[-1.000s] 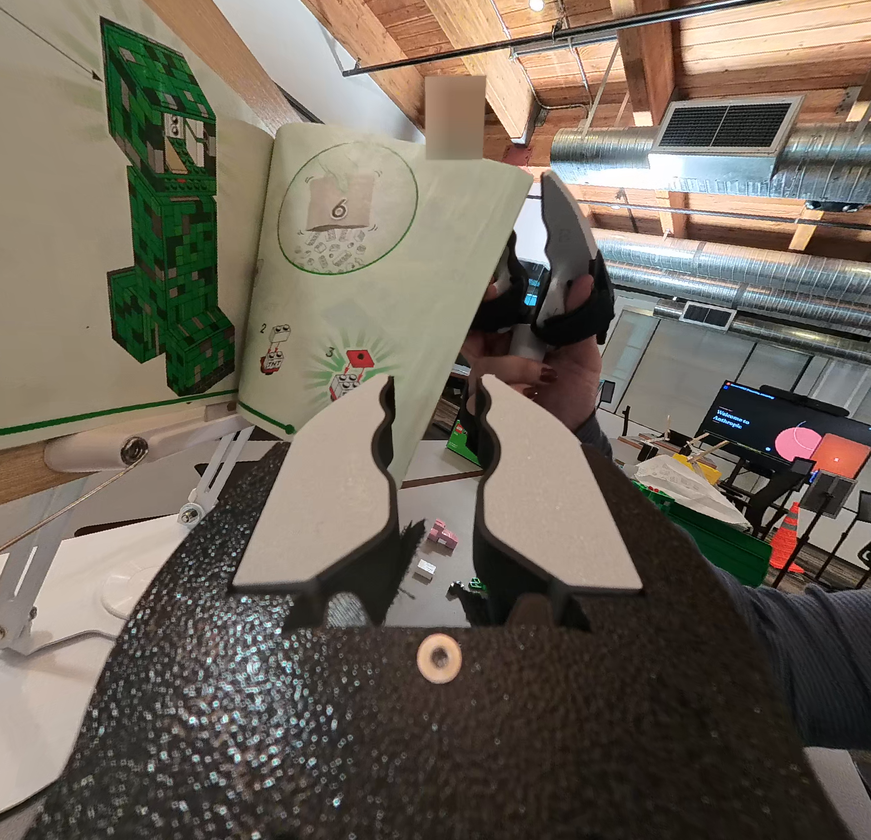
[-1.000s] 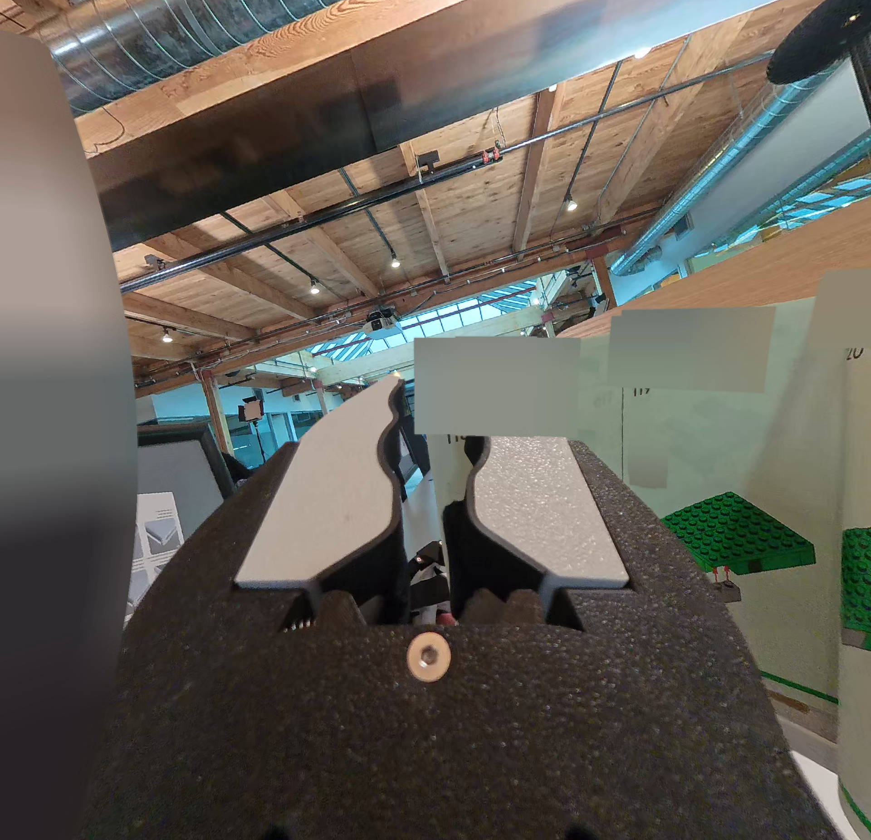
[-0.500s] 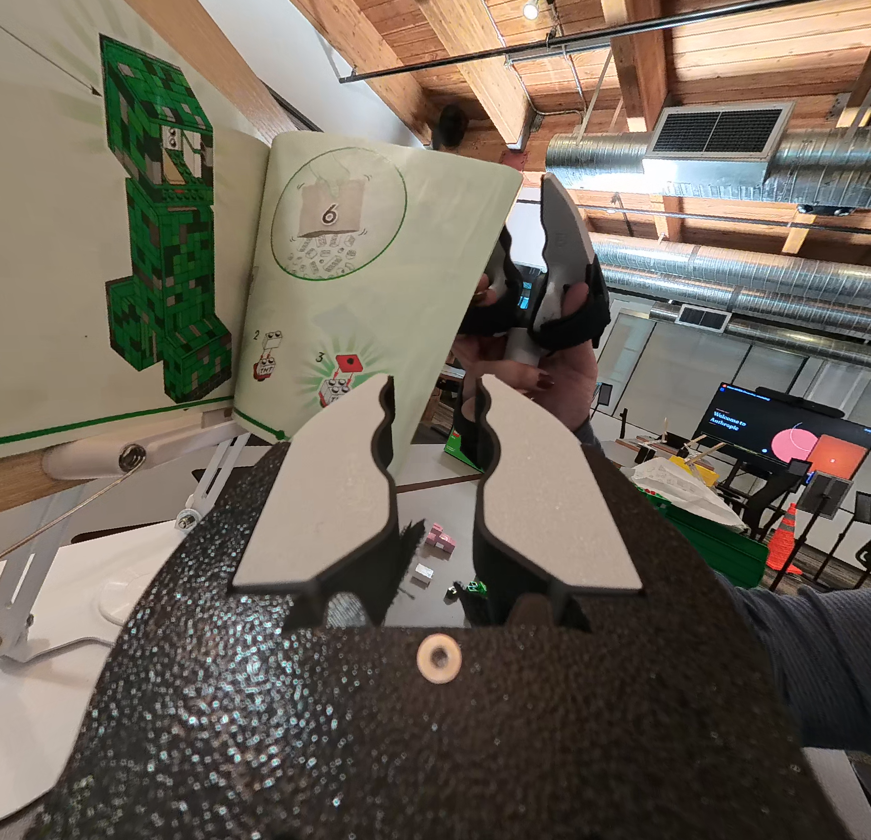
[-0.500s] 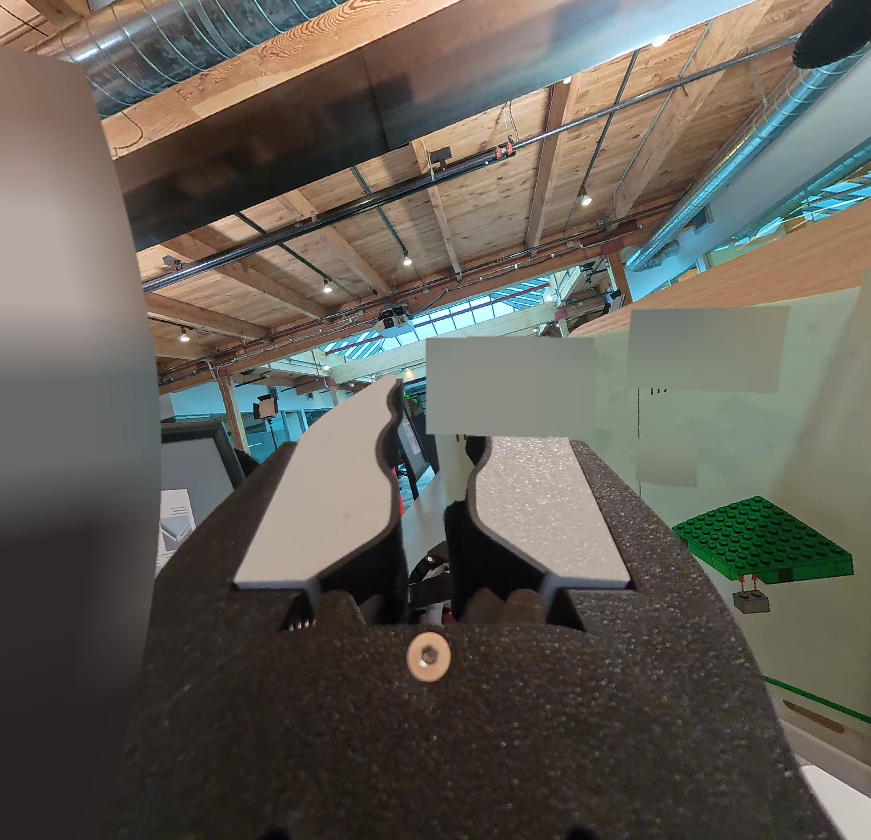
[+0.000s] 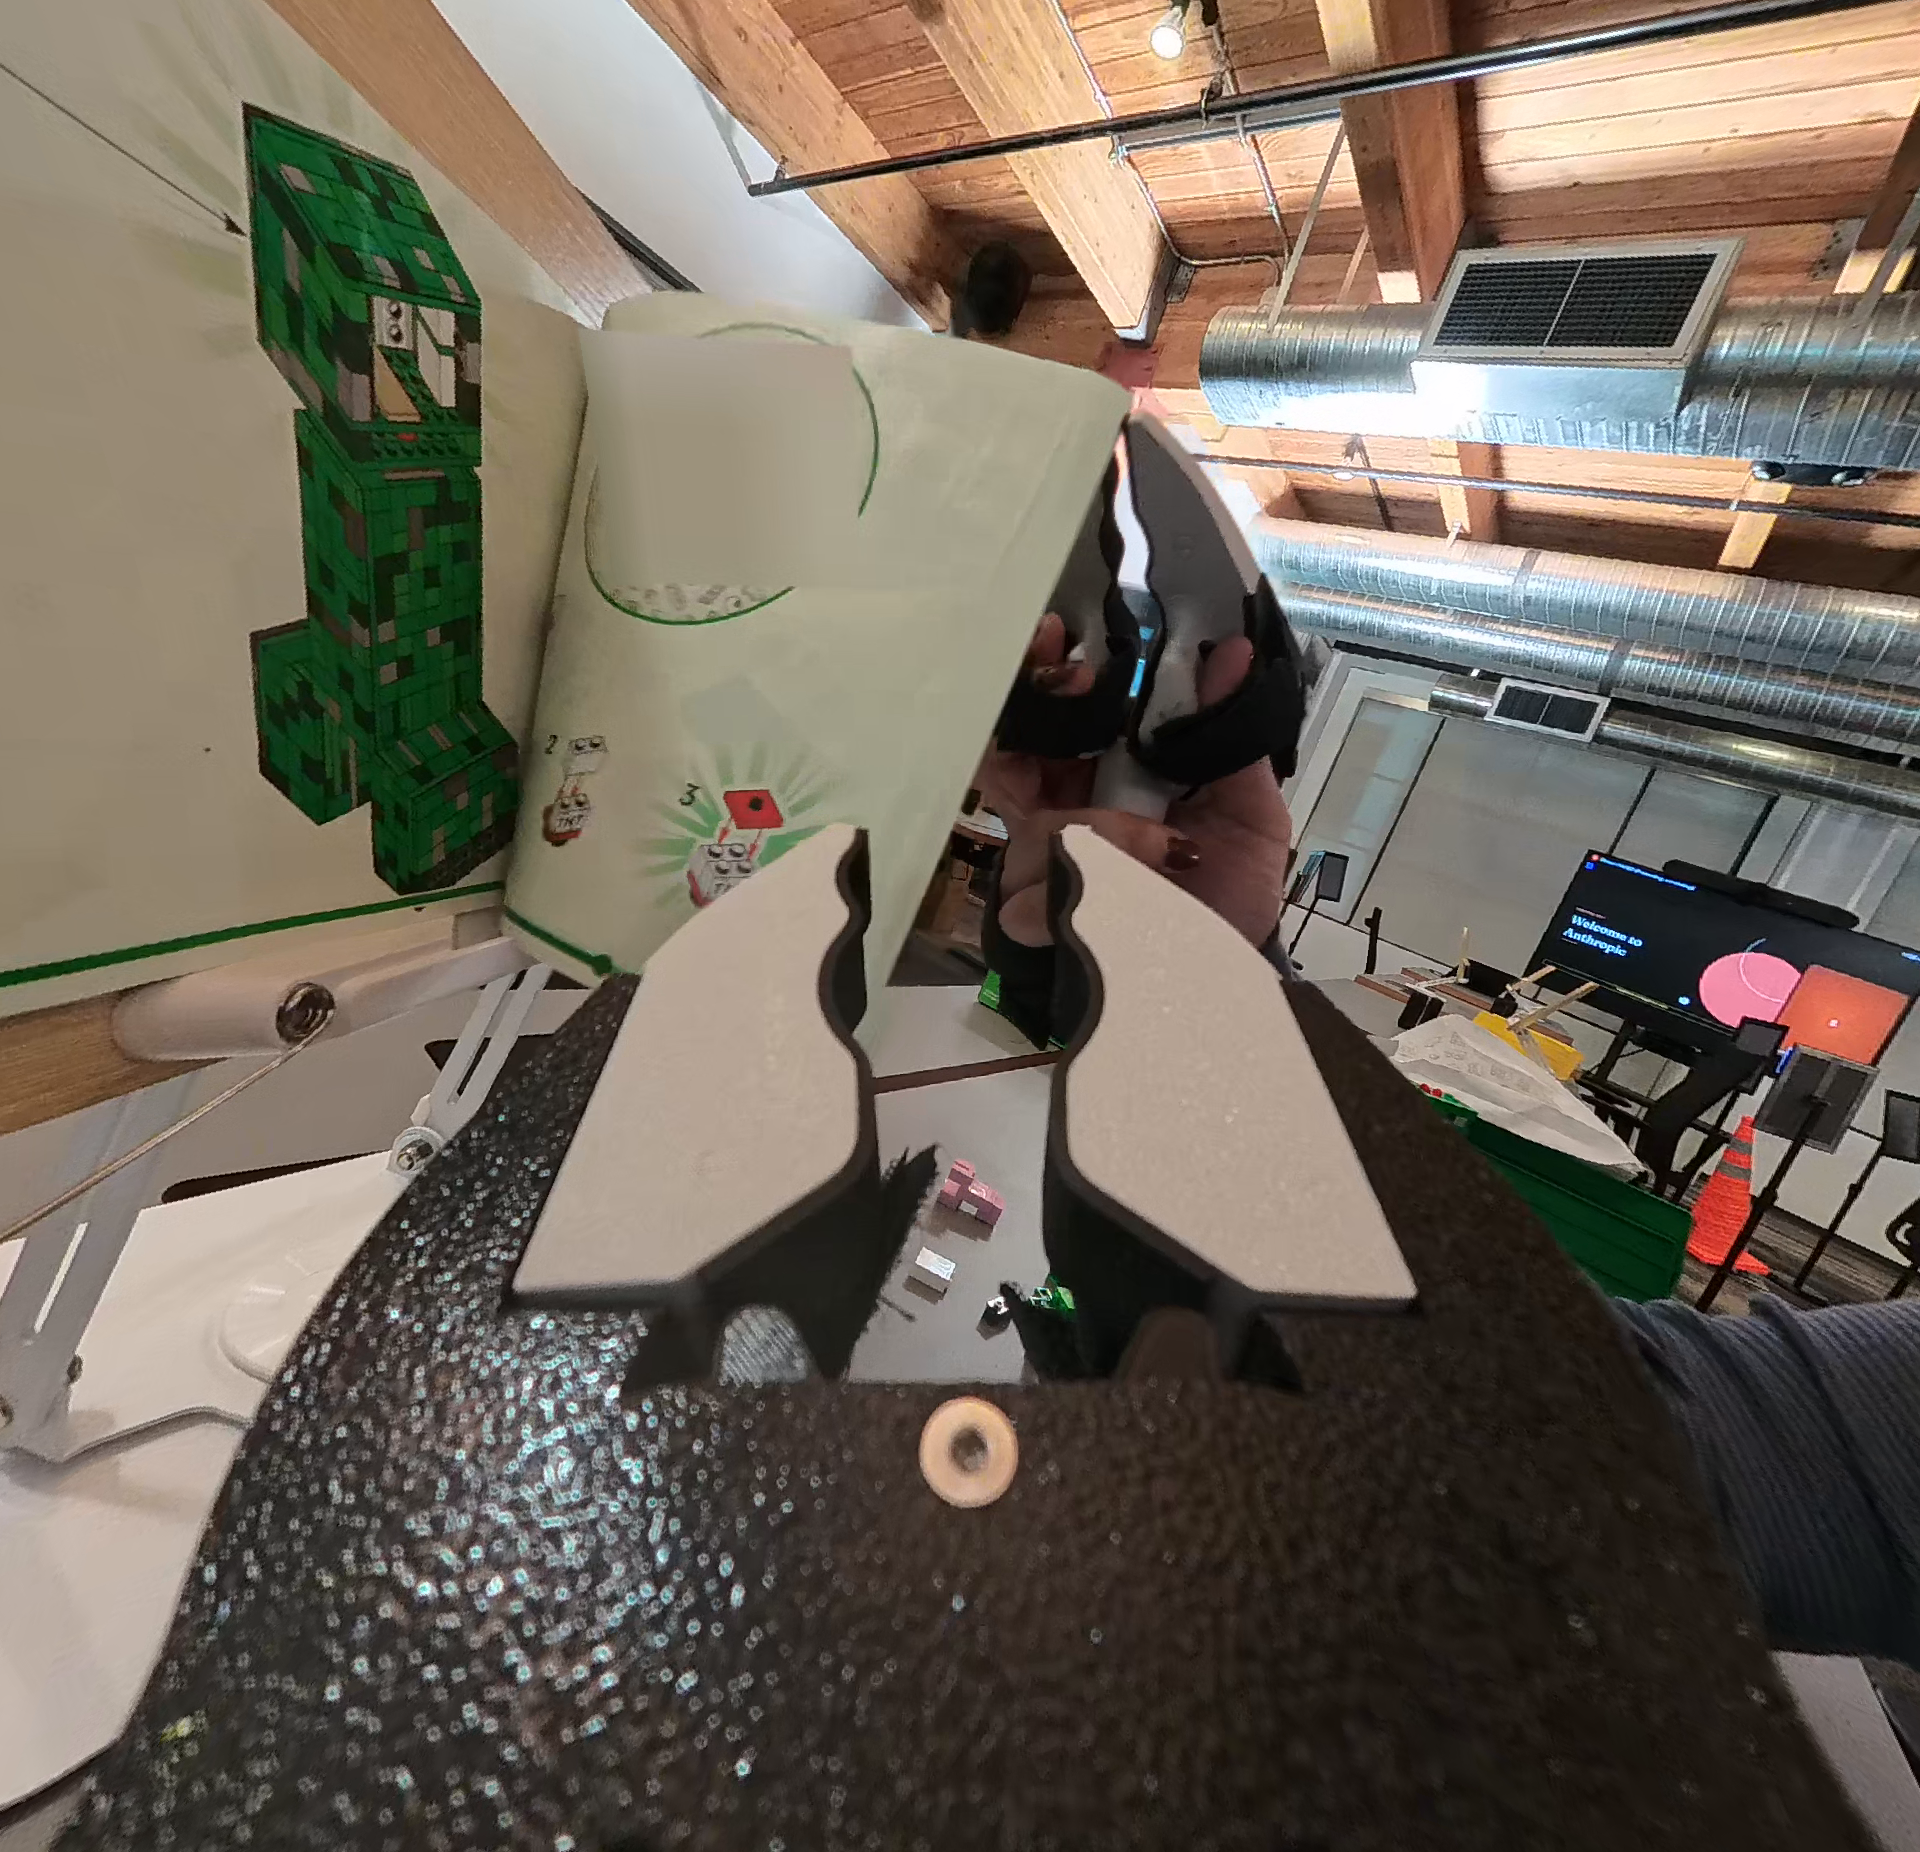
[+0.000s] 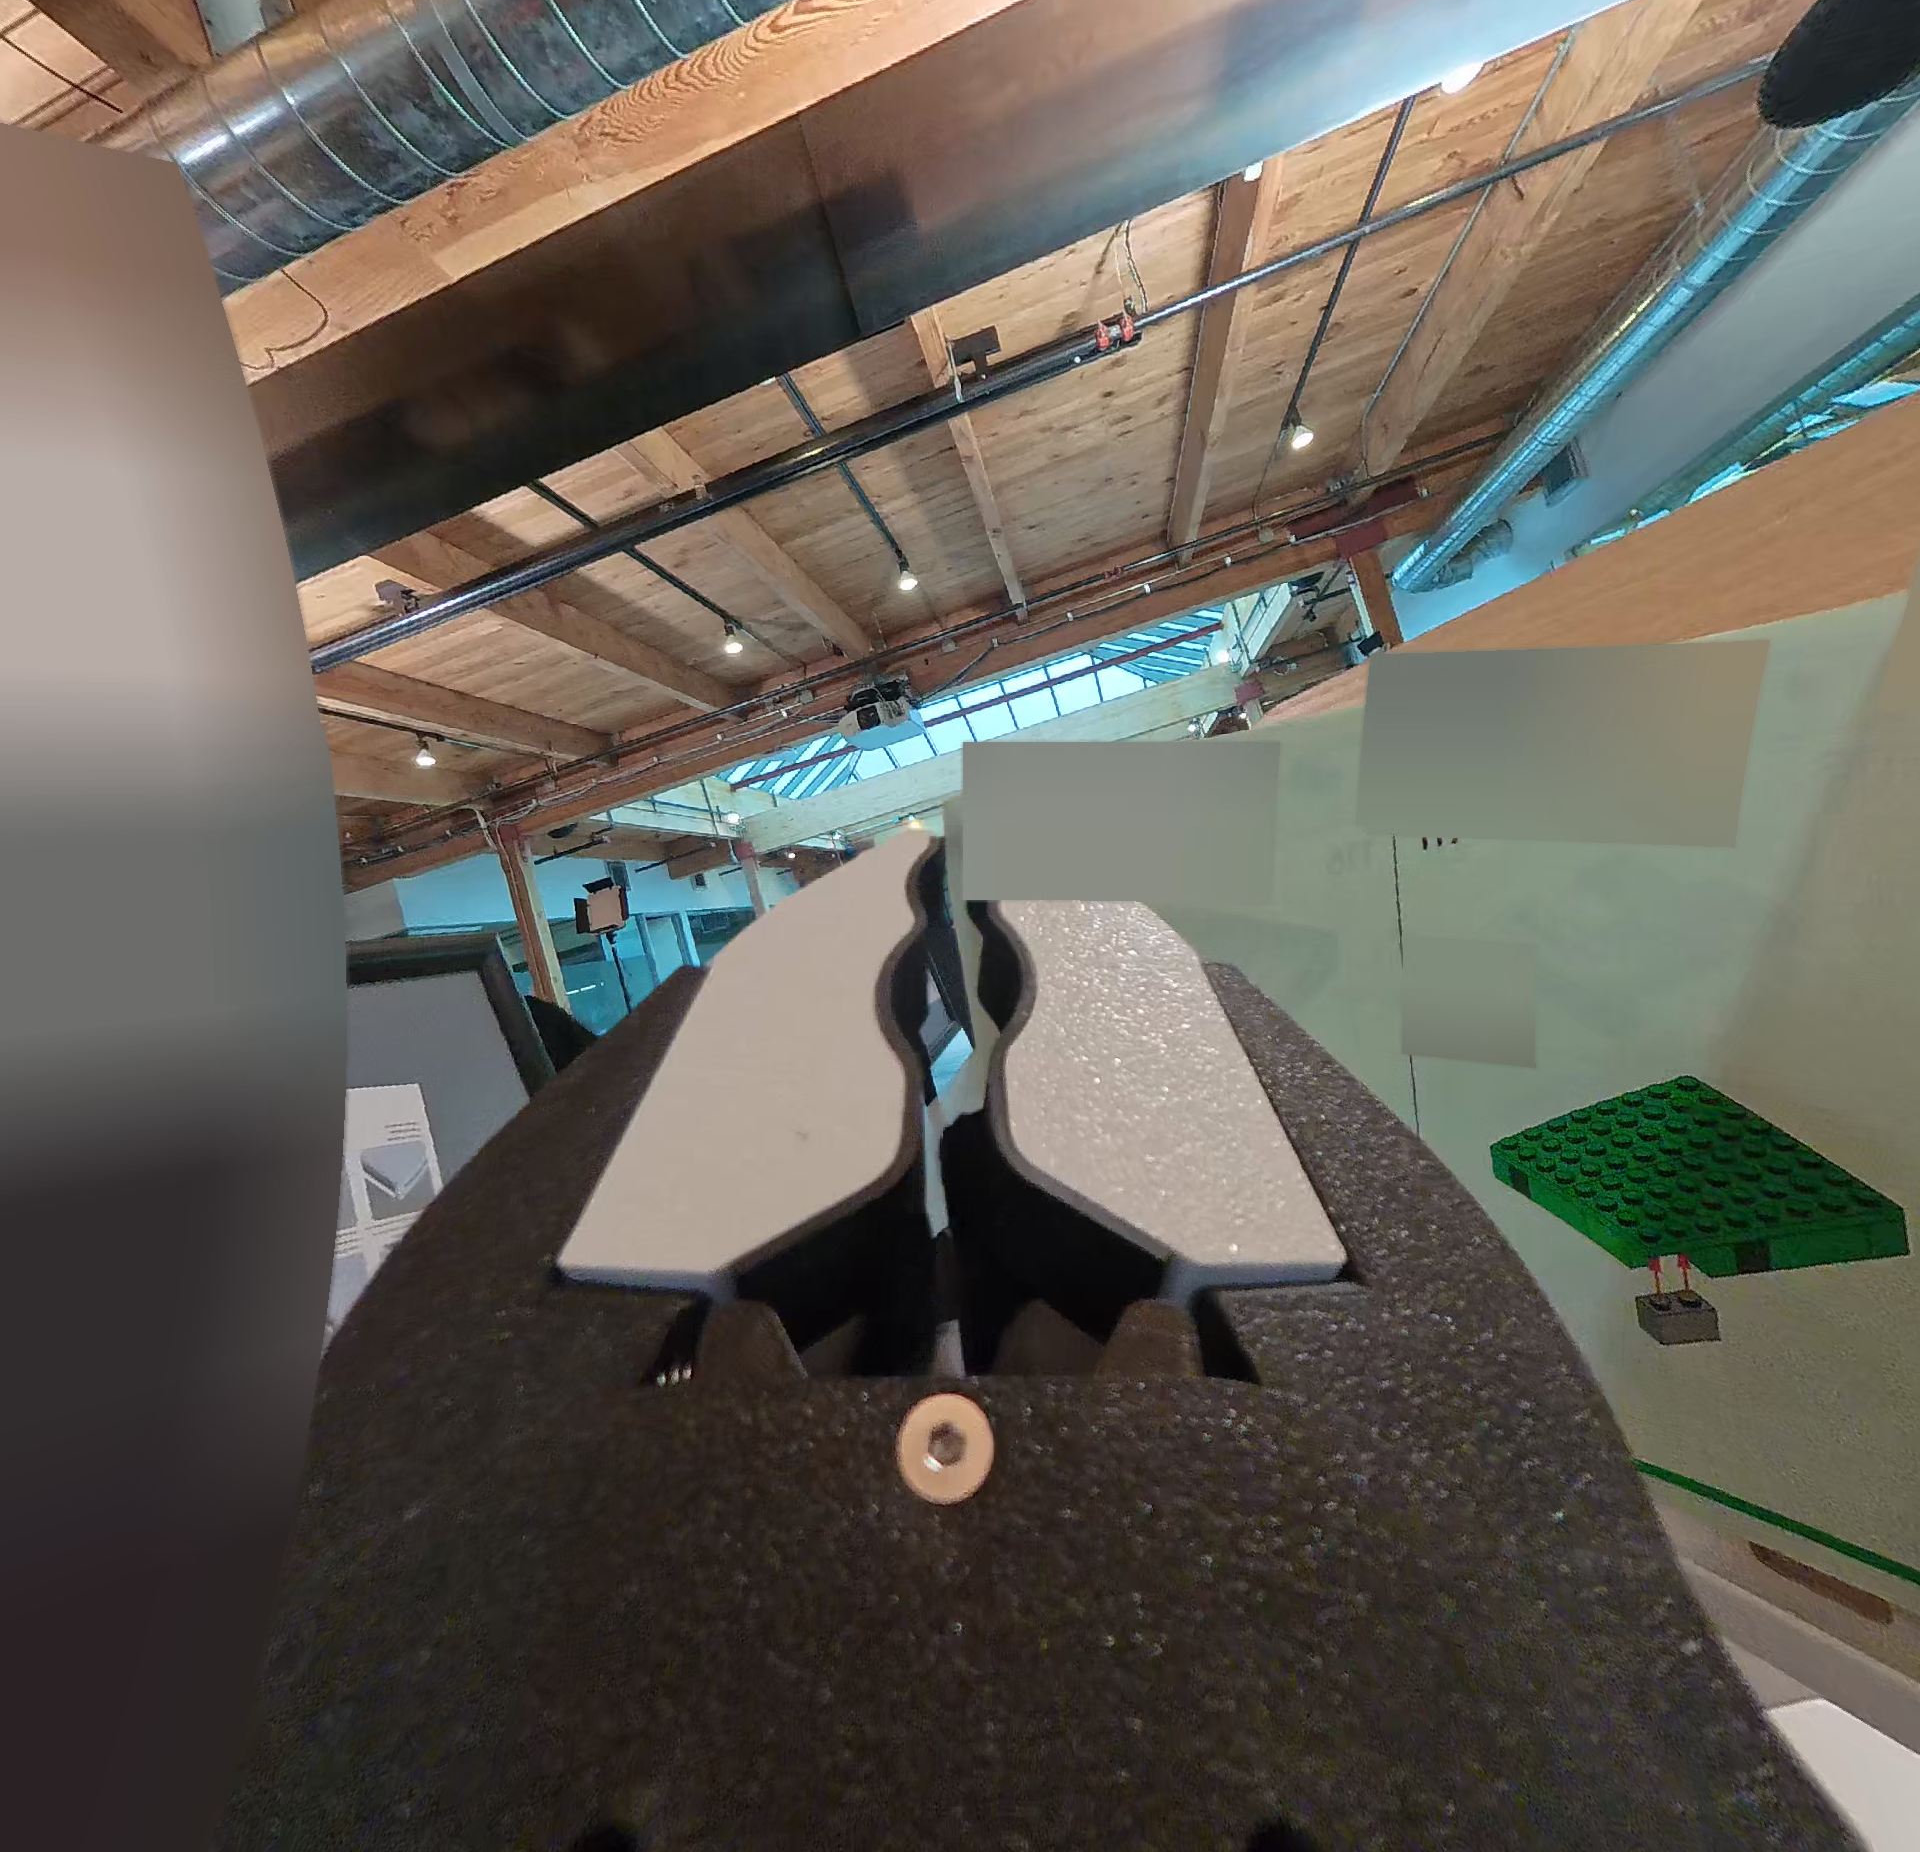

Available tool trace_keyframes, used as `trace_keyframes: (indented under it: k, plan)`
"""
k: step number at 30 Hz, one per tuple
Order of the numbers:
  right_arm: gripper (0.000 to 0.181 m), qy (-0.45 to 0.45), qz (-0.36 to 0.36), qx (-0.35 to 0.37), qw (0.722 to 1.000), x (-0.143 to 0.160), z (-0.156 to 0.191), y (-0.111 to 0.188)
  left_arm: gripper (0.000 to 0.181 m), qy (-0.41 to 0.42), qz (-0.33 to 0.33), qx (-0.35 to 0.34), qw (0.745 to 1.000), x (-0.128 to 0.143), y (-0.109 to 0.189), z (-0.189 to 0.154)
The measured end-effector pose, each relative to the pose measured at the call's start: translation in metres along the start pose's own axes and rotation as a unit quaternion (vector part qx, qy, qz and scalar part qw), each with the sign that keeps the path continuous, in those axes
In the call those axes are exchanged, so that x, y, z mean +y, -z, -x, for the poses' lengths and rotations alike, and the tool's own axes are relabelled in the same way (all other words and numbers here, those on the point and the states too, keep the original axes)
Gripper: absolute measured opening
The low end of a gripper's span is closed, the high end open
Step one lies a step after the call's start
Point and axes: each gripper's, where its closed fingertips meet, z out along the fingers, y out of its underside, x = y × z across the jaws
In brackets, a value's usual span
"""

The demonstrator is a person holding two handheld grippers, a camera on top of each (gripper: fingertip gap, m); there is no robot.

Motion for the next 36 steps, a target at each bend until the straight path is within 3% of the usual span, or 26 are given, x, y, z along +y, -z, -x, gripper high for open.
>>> trace_keyframes:
  k: [12,17,20,27,31,36]
  plan:
    - [0.0,0.023,0.052,0.039,0.998,0.013,-0.008,-0.01,0.031,-0.012,-0.012,-0.006,1.0,-0.007,0.002,-0.001]
    - [0.0,0.078,0.095,0.061,0.991,0.014,-0.007,-0.008,0.026,-0.131,-0.06,-0.062,0.988,-0.034,0.005,-0.017]
    - [0.0,0.089,0.103,0.044,0.99,0.008,-0.003,-0.008,0.025,-0.221,-0.051,-0.092,0.97,-0.046,-0.003,-0.022]
    - [0.0,0.031,0.135,-0.028,0.99,0.022,-0.007,-0.011,0.03,-0.248,-0.019,-0.033,0.968,-0.054,-0.028,-0.019]
    - [0.0,0.015,0.132,-0.042,0.99,0.025,-0.016,-0.014,0.033,-0.221,-0.02,0.015,0.975,-0.053,-0.036,-0.01]
    - [0.0,0.009,0.133,-0.066,0.989,0.033,-0.019,-0.027,0.038,-0.196,-0.024,0.026,0.98,-0.054,-0.036,0.005]
